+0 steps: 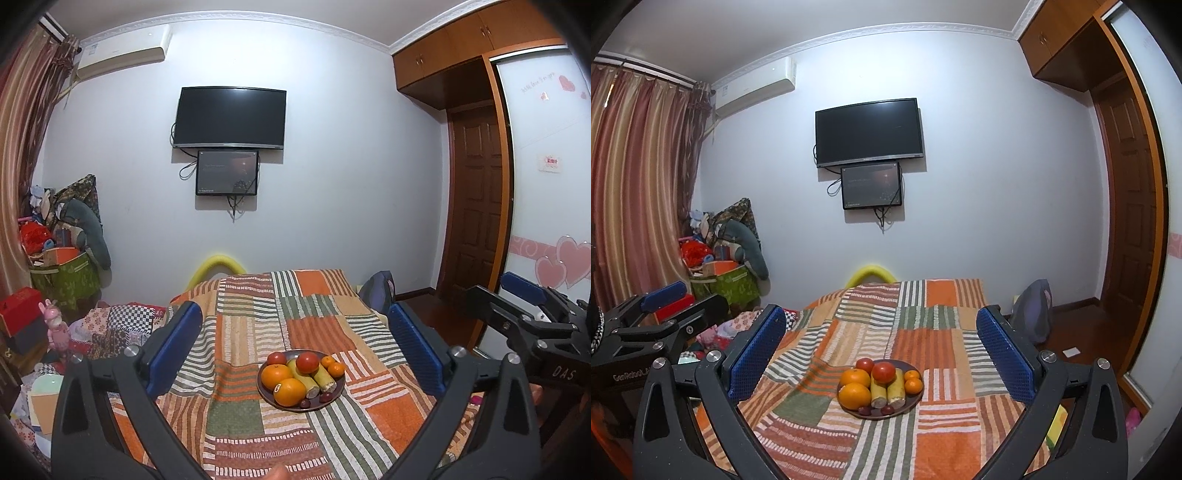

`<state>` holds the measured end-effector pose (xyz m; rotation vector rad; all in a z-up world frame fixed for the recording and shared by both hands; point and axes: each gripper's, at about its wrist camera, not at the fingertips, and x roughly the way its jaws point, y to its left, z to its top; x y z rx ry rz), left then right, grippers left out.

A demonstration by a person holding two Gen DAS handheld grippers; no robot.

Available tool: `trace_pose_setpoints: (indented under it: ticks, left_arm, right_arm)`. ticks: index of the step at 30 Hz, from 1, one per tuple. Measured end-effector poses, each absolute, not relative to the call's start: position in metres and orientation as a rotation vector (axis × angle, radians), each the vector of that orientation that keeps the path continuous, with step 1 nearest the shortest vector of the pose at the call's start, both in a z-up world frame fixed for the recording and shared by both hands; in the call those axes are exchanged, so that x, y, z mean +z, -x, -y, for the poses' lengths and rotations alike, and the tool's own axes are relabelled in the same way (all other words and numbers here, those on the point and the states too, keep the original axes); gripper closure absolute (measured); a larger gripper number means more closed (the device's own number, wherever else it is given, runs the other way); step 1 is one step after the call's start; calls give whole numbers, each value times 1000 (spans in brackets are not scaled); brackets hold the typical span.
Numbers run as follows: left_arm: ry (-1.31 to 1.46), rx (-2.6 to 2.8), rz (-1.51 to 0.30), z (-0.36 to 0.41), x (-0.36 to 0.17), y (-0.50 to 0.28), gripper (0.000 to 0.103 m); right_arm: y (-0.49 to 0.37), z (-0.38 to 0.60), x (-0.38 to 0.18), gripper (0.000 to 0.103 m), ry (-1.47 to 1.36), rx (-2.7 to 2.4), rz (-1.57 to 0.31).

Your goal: Organize fruits

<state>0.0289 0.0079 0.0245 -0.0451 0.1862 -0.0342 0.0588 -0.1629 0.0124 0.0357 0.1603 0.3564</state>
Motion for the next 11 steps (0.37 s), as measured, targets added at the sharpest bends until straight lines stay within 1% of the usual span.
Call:
trace_pose_setpoints:
  ticks: [11]
  left_arm:
    - [45, -48, -193, -6, 24, -30, 1]
  right_arm:
    - [-63, 164, 11, 0, -37, 355, -175]
